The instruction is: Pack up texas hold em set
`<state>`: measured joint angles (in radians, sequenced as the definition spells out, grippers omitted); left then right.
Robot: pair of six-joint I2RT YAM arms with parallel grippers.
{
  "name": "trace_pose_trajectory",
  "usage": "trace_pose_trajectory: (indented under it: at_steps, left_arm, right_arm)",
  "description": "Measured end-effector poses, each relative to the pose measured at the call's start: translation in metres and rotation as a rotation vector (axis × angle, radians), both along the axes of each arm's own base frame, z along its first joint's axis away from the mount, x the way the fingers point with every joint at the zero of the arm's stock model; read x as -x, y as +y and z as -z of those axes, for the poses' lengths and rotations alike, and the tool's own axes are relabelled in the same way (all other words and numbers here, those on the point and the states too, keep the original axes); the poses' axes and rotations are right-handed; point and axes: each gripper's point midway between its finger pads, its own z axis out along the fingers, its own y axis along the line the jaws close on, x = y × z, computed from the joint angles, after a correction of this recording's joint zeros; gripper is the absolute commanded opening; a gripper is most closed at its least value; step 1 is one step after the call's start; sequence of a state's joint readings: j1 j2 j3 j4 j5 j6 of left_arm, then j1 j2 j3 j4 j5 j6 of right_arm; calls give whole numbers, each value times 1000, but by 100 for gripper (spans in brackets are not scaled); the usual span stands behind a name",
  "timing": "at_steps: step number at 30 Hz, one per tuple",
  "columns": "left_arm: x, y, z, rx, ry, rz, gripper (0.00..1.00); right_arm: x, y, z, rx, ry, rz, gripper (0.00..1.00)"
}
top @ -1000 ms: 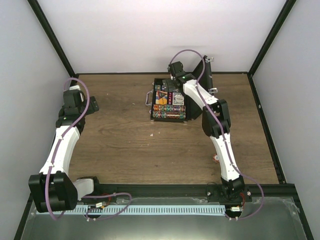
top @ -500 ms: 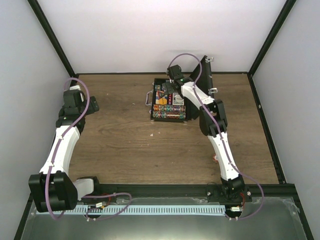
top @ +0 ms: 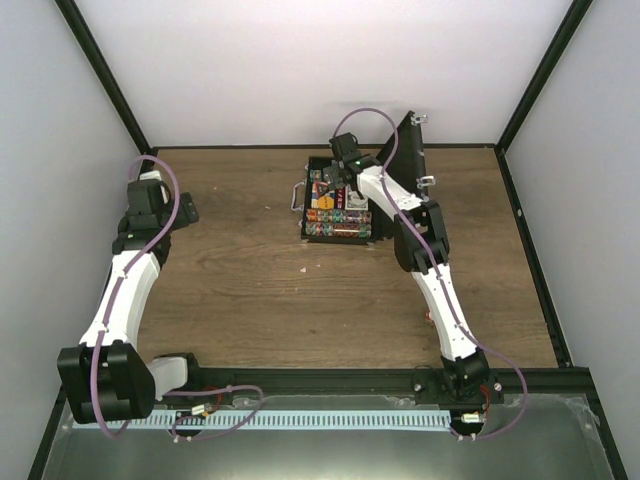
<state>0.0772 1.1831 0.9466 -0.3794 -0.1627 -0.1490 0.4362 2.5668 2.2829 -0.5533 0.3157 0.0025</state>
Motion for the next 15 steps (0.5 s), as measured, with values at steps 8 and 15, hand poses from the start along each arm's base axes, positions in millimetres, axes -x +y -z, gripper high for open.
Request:
trace_pose_trajectory:
  at_steps: [8, 15]
  left_arm:
    - [0, 0, 0, 0, 0, 0, 100]
    - [0, 0, 0, 0, 0, 0, 100]
  right_arm:
    - [1, -4, -1, 27, -9, 29, 100]
    - [1, -5, 0, 10, -2, 33, 100]
